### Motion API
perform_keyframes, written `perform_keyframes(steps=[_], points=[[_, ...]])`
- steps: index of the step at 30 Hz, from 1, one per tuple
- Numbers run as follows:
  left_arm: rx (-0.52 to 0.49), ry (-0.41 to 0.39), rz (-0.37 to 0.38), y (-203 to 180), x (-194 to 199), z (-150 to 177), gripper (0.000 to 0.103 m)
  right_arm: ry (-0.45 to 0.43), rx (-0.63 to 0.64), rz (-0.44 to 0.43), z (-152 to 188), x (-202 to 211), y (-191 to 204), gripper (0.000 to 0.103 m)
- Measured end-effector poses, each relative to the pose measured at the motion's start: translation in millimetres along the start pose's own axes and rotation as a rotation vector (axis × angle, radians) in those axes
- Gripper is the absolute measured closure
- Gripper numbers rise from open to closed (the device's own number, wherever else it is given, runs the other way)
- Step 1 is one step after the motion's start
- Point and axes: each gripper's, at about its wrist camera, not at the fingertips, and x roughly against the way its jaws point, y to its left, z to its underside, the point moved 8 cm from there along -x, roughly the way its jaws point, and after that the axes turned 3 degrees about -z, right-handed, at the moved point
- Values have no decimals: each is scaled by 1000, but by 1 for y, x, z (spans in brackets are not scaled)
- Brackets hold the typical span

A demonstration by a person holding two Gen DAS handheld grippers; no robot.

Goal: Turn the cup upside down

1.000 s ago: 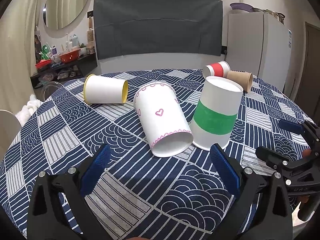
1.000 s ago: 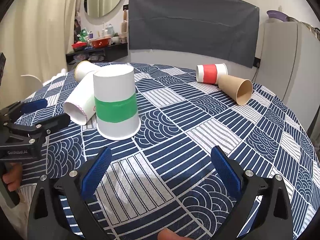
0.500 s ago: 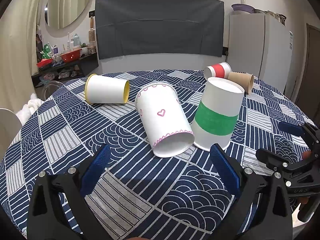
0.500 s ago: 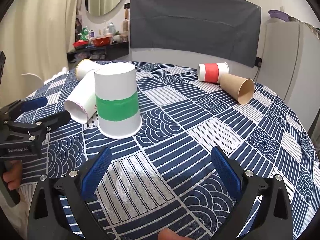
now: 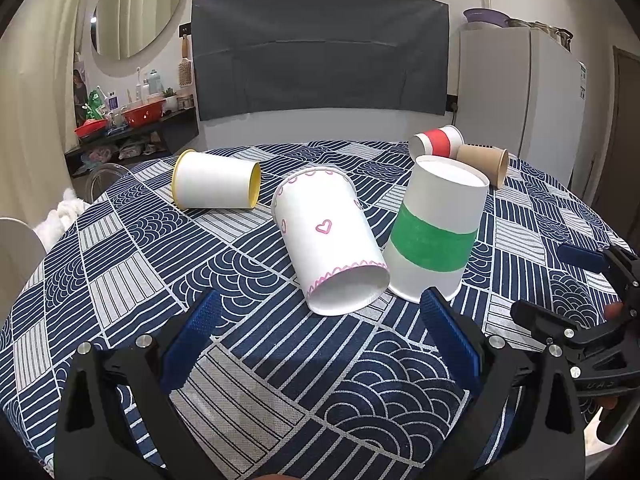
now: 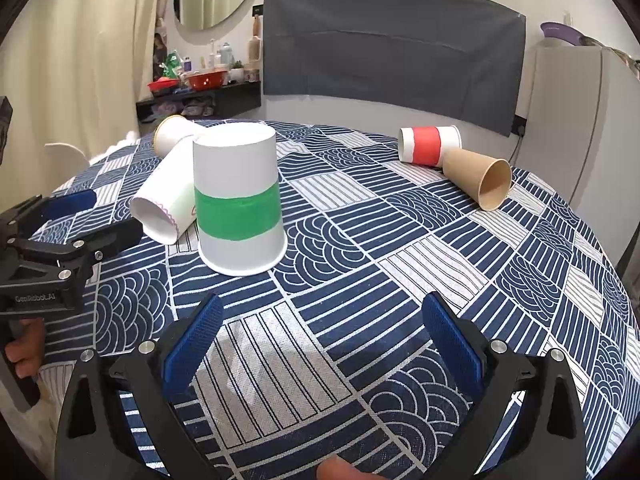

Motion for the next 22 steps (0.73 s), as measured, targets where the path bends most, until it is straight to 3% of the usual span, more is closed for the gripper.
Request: perform_keyframes(steps=[22], points=[[29,9,7,4,-2,0,6,5,1,-3,0,0,1,8]])
